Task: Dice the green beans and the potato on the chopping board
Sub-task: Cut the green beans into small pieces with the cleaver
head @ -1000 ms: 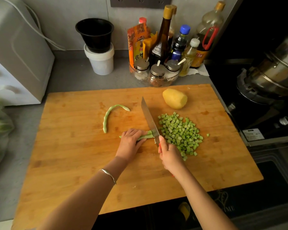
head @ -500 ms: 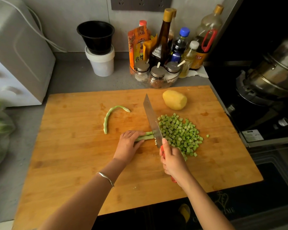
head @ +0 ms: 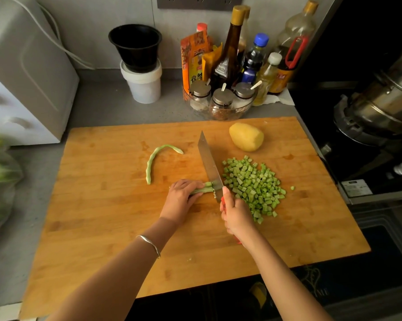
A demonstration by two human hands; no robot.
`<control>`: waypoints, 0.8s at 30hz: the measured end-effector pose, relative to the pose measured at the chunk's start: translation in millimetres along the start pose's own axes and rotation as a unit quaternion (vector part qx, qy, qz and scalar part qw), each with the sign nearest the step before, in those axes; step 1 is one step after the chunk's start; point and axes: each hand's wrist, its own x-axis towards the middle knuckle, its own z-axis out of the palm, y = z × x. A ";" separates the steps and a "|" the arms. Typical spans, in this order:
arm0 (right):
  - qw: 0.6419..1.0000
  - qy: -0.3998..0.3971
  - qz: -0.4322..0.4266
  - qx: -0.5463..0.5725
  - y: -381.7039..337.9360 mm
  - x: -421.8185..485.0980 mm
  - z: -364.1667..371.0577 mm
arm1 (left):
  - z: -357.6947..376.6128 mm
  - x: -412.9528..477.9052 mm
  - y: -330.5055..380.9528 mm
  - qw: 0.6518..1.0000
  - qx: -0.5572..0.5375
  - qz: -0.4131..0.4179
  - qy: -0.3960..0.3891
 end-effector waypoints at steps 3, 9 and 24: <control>1.000 0.012 -0.008 0.014 10.3 -6.3 -12.9 | -0.5 3.1 3.6 1.000 -0.008 0.005 -0.010; 0.998 0.029 -0.018 0.056 11.8 -12.6 -21.3 | 1.8 10.0 11.3 1.000 0.016 0.020 -0.014; 1.000 -0.011 -0.019 0.017 4.8 -19.1 -5.7 | 6.7 4.7 -0.9 1.000 0.001 0.018 -0.002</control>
